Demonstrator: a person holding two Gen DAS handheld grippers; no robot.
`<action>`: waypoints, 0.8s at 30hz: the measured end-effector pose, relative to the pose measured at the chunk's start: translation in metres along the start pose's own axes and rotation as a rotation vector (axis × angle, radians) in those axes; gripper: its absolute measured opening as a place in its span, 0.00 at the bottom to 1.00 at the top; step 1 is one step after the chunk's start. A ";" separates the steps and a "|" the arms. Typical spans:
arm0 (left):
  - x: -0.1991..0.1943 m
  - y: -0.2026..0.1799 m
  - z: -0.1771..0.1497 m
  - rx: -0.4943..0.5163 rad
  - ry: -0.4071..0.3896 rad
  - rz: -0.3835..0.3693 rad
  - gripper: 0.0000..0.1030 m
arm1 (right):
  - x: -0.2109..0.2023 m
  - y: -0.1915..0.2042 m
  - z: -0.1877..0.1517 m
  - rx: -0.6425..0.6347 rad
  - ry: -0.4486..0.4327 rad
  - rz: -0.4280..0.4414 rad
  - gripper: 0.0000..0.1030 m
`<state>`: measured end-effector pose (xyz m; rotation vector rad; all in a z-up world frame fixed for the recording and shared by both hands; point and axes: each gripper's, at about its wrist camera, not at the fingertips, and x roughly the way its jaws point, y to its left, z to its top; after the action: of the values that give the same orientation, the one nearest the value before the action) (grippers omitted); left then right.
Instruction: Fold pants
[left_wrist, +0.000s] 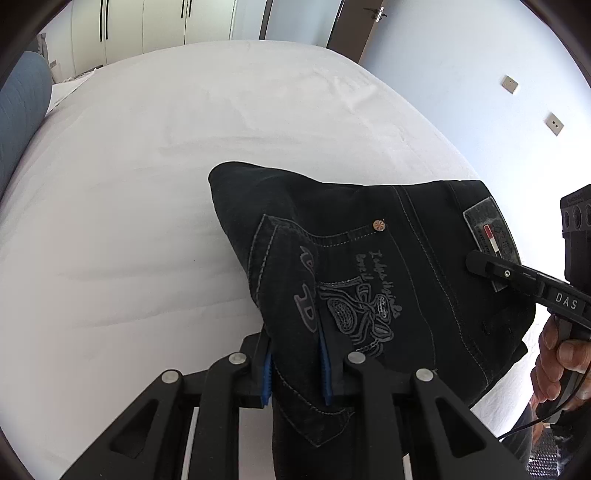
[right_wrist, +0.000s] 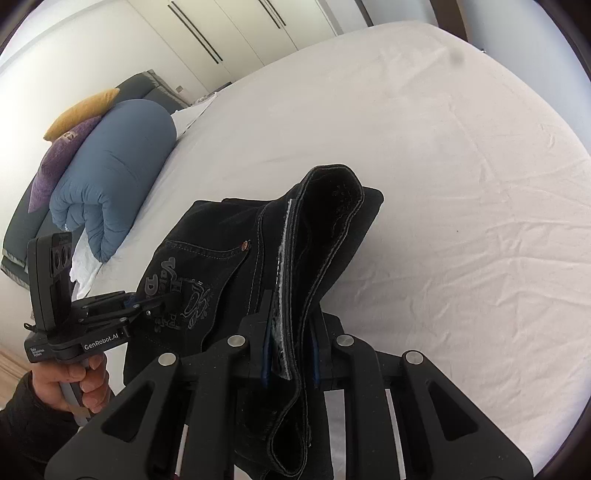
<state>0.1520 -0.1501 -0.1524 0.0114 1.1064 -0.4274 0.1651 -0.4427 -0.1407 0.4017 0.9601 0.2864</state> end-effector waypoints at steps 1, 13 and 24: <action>0.008 0.001 0.000 -0.005 0.009 0.001 0.20 | 0.009 -0.006 0.005 0.000 0.009 0.001 0.14; 0.036 0.033 -0.033 -0.134 -0.016 0.043 0.85 | 0.062 -0.088 -0.017 0.182 -0.002 0.100 0.46; -0.105 -0.010 -0.096 0.008 -0.408 0.366 1.00 | -0.054 -0.007 -0.081 0.067 -0.279 -0.226 0.56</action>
<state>0.0263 -0.1040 -0.1028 0.1273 0.6801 -0.0963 0.0681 -0.4542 -0.1458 0.3792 0.7341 -0.0087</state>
